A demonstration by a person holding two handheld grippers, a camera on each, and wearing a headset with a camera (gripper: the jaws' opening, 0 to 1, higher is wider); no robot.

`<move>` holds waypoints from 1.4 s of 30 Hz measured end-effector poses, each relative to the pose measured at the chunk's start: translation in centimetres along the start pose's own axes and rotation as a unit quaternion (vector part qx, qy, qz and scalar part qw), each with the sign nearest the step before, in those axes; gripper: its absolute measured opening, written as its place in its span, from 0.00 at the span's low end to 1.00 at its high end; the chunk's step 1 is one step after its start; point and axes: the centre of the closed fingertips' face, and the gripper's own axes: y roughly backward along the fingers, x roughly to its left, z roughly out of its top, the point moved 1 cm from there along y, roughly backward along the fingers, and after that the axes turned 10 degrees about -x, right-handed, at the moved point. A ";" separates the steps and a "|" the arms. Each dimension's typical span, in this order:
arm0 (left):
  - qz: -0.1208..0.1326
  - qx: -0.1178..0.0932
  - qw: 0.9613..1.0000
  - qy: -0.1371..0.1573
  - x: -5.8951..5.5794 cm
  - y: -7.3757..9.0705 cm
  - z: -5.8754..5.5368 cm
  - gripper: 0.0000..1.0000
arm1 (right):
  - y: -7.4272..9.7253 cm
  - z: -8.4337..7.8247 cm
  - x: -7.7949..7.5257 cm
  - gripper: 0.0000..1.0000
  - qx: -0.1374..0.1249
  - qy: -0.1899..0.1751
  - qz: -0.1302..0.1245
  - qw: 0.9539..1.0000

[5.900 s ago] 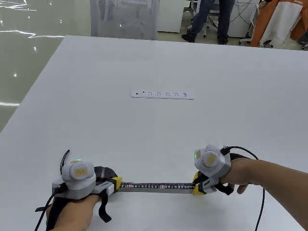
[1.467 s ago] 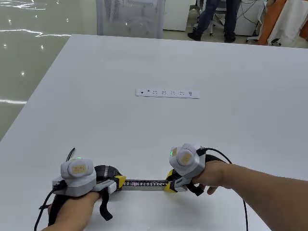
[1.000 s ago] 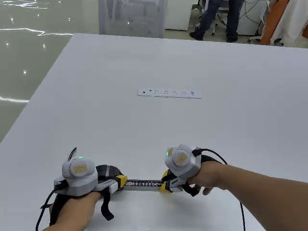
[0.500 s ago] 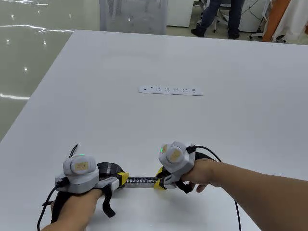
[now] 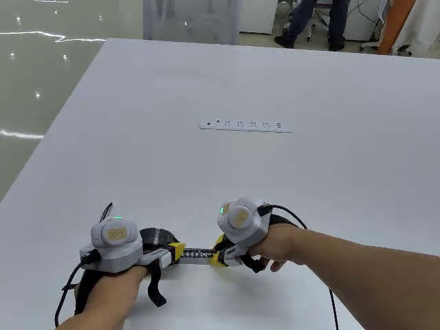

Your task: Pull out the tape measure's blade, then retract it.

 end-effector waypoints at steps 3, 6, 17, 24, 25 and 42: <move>0.000 0.000 1.000 0.000 0.0 0.0 0.0 0.61 | -0.4 0.3 0.1 0.13 -0.003 -0.004 0.000 1.000; 0.000 0.000 1.000 0.000 0.0 0.0 0.0 0.61 | -0.7 0.6 0.3 0.13 -0.005 -0.002 0.000 1.000; -0.002 0.000 1.000 0.003 0.1 0.0 0.0 0.61 | -1.5 1.2 0.4 0.14 -0.015 -0.014 -0.002 1.000; -0.001 -0.001 1.000 0.003 0.2 0.0 0.0 0.61 | -2.4 2.0 0.6 0.14 -0.021 -0.016 -0.001 1.000; -0.001 -0.001 1.000 0.003 0.2 0.0 0.0 0.61 | -2.4 2.1 0.7 0.14 -0.022 -0.017 -0.001 1.000; -0.002 -0.002 1.000 0.006 0.1 0.1 0.1 0.61 | -3.9 3.5 1.0 0.14 -0.031 -0.018 0.002 0.999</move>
